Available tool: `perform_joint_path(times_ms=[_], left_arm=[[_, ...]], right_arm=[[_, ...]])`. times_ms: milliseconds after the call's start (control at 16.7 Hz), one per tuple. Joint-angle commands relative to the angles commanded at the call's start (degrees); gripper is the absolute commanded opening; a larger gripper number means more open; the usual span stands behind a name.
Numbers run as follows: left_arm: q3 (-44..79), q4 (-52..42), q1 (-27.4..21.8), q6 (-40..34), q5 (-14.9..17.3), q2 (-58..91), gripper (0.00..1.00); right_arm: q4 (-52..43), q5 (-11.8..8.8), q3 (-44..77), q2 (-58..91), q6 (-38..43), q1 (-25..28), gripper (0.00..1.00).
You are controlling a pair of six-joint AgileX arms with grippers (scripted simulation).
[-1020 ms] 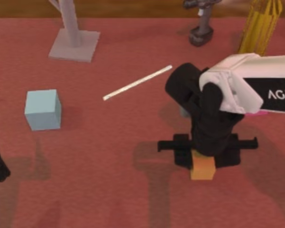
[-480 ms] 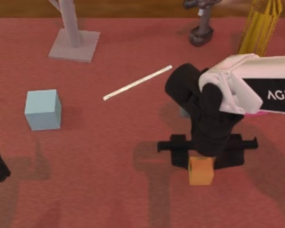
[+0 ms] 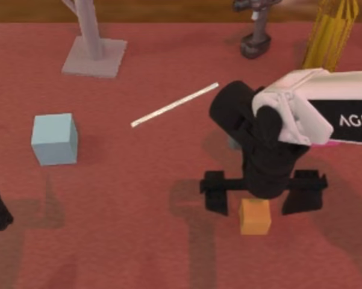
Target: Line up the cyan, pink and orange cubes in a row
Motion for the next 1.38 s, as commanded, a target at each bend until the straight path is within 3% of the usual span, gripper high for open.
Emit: perform_joint_path(times_ms=[300,720,1080,1380], left_arm=[[0.0,0.0,0.0,0.0,0.0,0.0,1.0],[0.0,0.0,0.0,0.0,0.0,0.0,1.0],[0.0,0.0,0.0,0.0,0.0,0.0,1.0],[0.0,0.0,0.0,0.0,0.0,0.0,1.0]], right_arm=[[-1.0,0.0,0.8,-0.35,0.06,-0.01,1.0],[-13.99,-0.03,8.86,-4.84,0.16,0.61,1.0],[-14.71,-0.03,9.5,-5.0,-0.02,0.25,1.0],[-18.07,-0.34,18.66,1.87,-8.4,-6.91,1.0]])
